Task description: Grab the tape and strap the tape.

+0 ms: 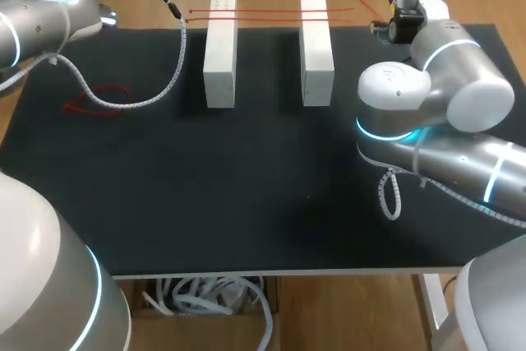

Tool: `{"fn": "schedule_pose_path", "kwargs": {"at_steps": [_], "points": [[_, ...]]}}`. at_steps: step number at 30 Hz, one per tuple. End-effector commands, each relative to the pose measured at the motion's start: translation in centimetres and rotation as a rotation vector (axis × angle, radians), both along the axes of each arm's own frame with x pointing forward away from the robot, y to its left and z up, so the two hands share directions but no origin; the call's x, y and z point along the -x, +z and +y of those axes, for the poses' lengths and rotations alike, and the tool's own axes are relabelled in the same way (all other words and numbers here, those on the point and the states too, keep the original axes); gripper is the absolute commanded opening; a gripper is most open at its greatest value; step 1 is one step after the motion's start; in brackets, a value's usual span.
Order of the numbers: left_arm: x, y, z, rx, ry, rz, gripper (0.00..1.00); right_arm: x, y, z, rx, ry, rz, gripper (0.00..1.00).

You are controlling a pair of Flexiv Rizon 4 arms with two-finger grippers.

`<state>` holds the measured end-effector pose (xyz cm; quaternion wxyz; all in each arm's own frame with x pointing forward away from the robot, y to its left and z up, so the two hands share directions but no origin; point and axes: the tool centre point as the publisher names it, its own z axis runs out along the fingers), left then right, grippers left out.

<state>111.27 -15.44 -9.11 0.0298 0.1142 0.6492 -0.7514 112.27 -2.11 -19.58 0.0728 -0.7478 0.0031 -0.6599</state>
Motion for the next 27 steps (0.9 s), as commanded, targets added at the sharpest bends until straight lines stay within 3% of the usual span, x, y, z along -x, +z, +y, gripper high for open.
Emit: {"fn": "schedule_pose_path", "kwargs": {"at_steps": [1,4,6,9,14,16,17,20,27], "points": [[-0.2,-0.1,0.0,0.001,-0.005,0.000,0.00,-0.1,-0.1,-0.2,0.002,0.007,-0.006,0.09],[-0.2,-0.1,0.0,0.001,-0.005,0.000,0.00,-0.1,0.0,-0.1,0.005,0.012,-0.008,0.08],[-0.2,-0.1,0.0,0.001,-0.005,0.000,0.00,-0.1,0.1,0.0,0.007,0.017,-0.007,0.24],[-0.2,-0.1,0.0,0.001,-0.005,0.000,0.00,0.0,0.1,0.1,0.008,0.023,-0.007,0.16],[-0.2,-0.1,0.0,0.001,-0.005,0.000,0.00,0.7,0.0,0.2,0.013,0.041,0.002,0.29],[-0.2,-0.1,0.0,0.001,-0.005,0.000,0.00,1.2,-0.1,0.3,0.012,0.055,0.006,0.05],[-0.2,-0.1,0.0,0.001,-0.005,0.000,0.00,1.4,-0.1,0.3,0.013,0.060,0.007,0.02],[-0.2,-0.1,0.0,0.001,-0.005,0.000,0.00,2.0,-0.3,0.3,0.019,0.070,0.013,0.24],[-0.2,-0.1,0.0,0.001,-0.005,0.000,0.00,2.7,-0.5,0.0,0.031,0.083,0.021,0.29]]}}
